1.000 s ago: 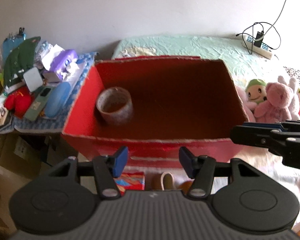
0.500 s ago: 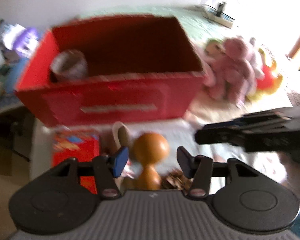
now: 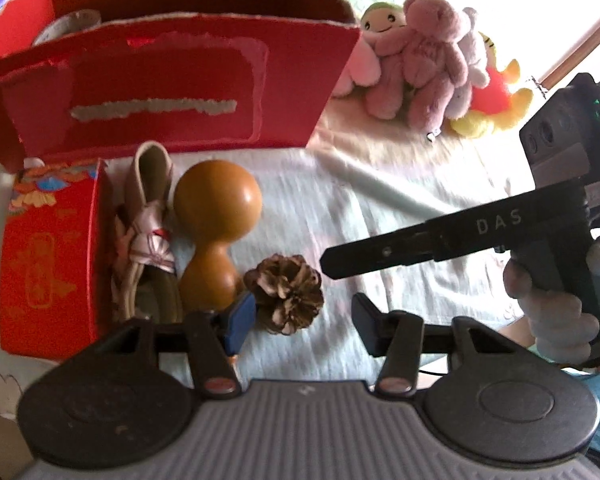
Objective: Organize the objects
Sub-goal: 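Move the right gripper back toward the brown pine cone, then grasp the pine cone with the right gripper and lift it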
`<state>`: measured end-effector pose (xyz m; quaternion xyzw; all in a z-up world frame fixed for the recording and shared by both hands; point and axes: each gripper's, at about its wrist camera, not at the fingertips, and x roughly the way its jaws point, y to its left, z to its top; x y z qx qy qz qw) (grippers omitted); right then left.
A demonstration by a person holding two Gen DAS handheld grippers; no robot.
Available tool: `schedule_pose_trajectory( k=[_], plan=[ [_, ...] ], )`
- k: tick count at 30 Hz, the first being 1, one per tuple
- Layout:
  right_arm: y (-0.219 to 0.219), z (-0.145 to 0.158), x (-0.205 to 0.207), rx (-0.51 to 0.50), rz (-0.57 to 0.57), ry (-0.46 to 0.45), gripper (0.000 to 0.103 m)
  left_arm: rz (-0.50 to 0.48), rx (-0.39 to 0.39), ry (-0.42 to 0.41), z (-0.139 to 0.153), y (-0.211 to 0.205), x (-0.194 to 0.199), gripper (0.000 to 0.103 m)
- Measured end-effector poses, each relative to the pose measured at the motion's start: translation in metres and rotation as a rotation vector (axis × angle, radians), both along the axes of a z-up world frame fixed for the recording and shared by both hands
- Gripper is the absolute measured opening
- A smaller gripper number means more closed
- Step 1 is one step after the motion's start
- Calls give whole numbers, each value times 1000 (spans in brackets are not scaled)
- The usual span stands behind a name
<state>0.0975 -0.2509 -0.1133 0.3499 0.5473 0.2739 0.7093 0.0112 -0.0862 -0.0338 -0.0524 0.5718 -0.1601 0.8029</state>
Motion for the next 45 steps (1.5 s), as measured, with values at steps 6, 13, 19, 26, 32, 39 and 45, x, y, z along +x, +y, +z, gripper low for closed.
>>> schedule_pose_trajectory(
  k=[6, 13, 19, 26, 32, 39, 45],
  plan=[
    [1, -7, 2, 12, 19, 27, 44, 4, 26, 15, -10, -6, 3, 49],
    [0, -12, 3, 29, 25, 53, 43, 9, 37, 4, -13, -8, 7, 41],
    [-7, -8, 2, 10, 26, 43, 40, -5, 42, 8, -12, -10, 8, 32],
    [-32, 11, -6, -30, -24, 5, 39, -86, 28, -38, 1, -27, 12, 31],
    [-50, 52, -15, -85, -95, -98, 39, -195, 6, -143, 30, -48, 17, 30],
    [-68, 106, -12, -124, -165, -257, 39, -287, -15, -305, 79, -59, 28, 30],
    [-54, 144, 14, -138, -178, -377, 39, -289, -35, -445, 121, -40, 44, 30]
  ],
)
